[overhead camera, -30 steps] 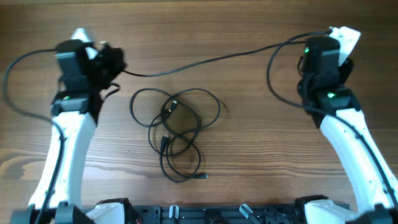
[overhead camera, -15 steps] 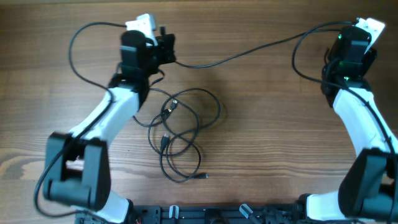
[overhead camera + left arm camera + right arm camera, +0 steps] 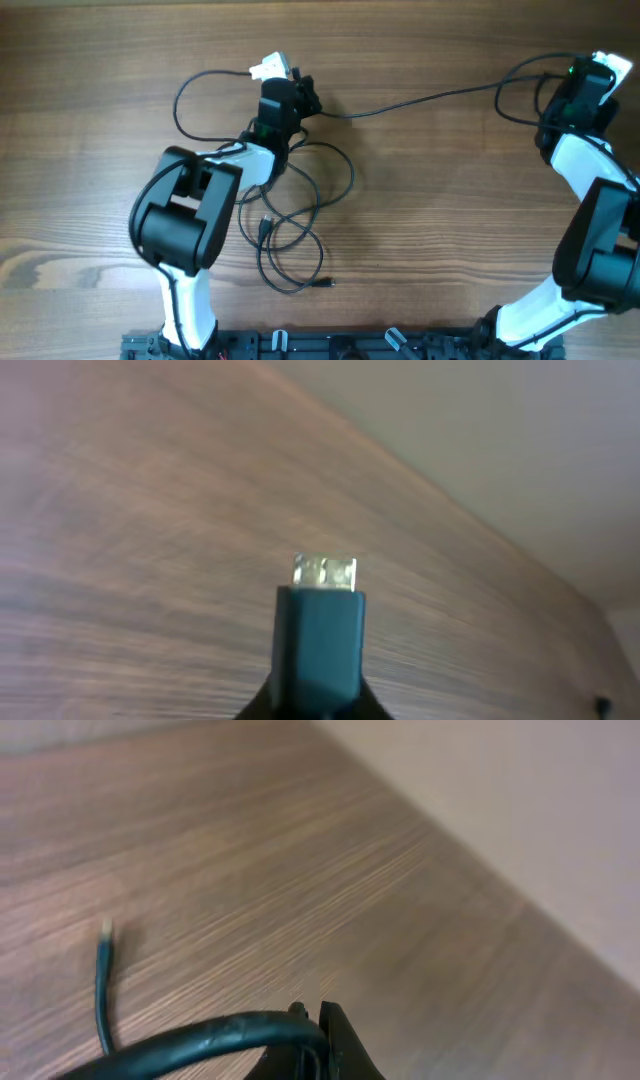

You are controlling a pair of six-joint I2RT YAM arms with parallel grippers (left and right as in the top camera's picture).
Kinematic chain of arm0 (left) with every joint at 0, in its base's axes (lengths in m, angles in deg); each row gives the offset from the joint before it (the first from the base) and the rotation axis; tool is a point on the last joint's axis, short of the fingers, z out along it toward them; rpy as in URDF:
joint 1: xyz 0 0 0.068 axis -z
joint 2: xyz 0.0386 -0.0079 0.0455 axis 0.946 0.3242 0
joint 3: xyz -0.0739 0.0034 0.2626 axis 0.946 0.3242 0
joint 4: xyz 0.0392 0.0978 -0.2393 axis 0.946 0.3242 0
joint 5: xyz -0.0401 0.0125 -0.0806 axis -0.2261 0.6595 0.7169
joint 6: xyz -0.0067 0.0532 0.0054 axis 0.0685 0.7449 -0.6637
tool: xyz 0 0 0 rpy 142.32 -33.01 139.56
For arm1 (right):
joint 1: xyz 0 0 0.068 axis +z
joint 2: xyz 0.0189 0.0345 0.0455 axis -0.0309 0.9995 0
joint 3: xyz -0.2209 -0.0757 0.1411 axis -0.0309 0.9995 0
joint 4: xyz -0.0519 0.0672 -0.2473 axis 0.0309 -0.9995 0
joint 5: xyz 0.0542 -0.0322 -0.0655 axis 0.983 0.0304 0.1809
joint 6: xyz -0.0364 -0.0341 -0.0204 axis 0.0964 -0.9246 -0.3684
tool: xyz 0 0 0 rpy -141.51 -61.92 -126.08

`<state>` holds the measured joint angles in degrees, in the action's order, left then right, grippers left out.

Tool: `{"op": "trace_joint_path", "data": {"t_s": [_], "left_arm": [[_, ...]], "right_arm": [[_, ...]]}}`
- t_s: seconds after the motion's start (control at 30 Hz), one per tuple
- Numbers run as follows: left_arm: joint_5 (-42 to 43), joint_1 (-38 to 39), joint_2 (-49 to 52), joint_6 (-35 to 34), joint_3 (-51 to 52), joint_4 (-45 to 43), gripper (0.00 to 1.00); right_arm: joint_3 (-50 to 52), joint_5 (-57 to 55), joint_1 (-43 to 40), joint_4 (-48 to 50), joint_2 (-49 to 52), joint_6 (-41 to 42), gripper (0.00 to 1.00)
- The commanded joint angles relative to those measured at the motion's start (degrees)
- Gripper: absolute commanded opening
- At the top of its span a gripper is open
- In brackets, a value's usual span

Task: Untangle cables
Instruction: 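Lower both grippers and lay the separated cables on the table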

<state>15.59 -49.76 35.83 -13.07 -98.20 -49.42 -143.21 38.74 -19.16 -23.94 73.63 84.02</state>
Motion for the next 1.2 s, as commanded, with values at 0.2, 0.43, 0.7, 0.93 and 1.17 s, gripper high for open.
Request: {"op": "trace_joint_path", "data": {"t_s": [0.2, 0.43, 0.7, 0.93, 1.17], "left_arm": [[-18.99, -0.61, 2.36, -8.74, -0.28, 0.44, 0.13], [-22.29, -2.14, 2.36, -8.72, -0.28, 0.72, 0.11], [-19.21, -5.9, 2.36, -8.74, -0.28, 3.82, 0.06], [-12.72, -6.19, 2.36, -8.72, -0.26, 5.29, 0.06], [1.73, -6.16, 2.36, -8.72, -0.26, 6.51, 0.04]], "right_arm": [[-0.28, 28.48, -0.17, 1.18, 3.76, 0.55, 0.05], [-0.28, 32.83, 2.86, 0.98, 4.35, 0.26, 0.23], [-0.28, 32.76, 3.82, -0.92, 4.35, -1.14, 1.0], [-0.28, 23.98, 3.82, -5.33, 4.33, -1.16, 1.0], [-0.28, 22.84, 3.85, -10.88, 4.33, -2.69, 1.0]]}}
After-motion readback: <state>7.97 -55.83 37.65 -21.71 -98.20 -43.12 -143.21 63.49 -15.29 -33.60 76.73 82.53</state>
